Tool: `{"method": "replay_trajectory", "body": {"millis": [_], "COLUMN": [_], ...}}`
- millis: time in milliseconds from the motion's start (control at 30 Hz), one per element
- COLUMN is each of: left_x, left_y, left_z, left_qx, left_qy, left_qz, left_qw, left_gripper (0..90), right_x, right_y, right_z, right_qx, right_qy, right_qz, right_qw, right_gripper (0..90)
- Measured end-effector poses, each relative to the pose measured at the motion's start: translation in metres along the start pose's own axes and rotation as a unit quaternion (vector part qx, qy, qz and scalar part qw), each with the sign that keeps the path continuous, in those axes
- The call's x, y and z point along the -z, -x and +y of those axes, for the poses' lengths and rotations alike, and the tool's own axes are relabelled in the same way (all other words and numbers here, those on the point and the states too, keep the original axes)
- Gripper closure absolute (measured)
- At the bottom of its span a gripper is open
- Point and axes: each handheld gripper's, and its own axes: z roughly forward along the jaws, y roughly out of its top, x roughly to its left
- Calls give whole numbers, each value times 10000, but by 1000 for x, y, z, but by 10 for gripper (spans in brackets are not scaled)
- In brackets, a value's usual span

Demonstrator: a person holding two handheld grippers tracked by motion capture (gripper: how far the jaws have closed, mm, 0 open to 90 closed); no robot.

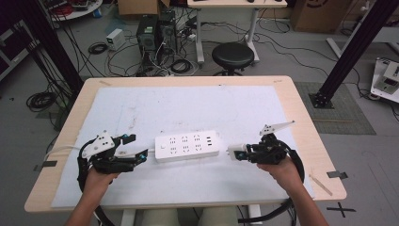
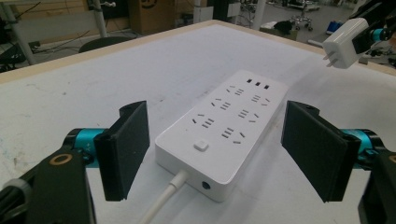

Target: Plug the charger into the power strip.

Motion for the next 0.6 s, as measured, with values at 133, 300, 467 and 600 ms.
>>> {"method": "replay_trajectory", "body": {"millis": [133, 300, 467, 600], "left_x": [2, 3, 5, 7], "left_y": [0, -1, -2, -4], "left_z": [-2, -3, -4, -6], "left_qx": [22, 38, 35, 57], "left_qy": [-5, -37, -14, -3], "left_qz": [-2, 30, 83, 107], "left_qw": [10000, 10000, 10000, 9999], "left_gripper": [238, 238, 237, 238], "right_x": [5, 6, 3, -2], "right_y": [1, 0, -3, -7], "right_z": [8, 18, 32, 44], "right_qx": [188, 400, 730, 1004], "right_qy": [-228, -475, -767, -990], "right_qz": [-136, -217, -379, -431], "right_qw": [9995, 9978, 9937, 9891], "right_gripper": [634, 635, 635, 635]}}
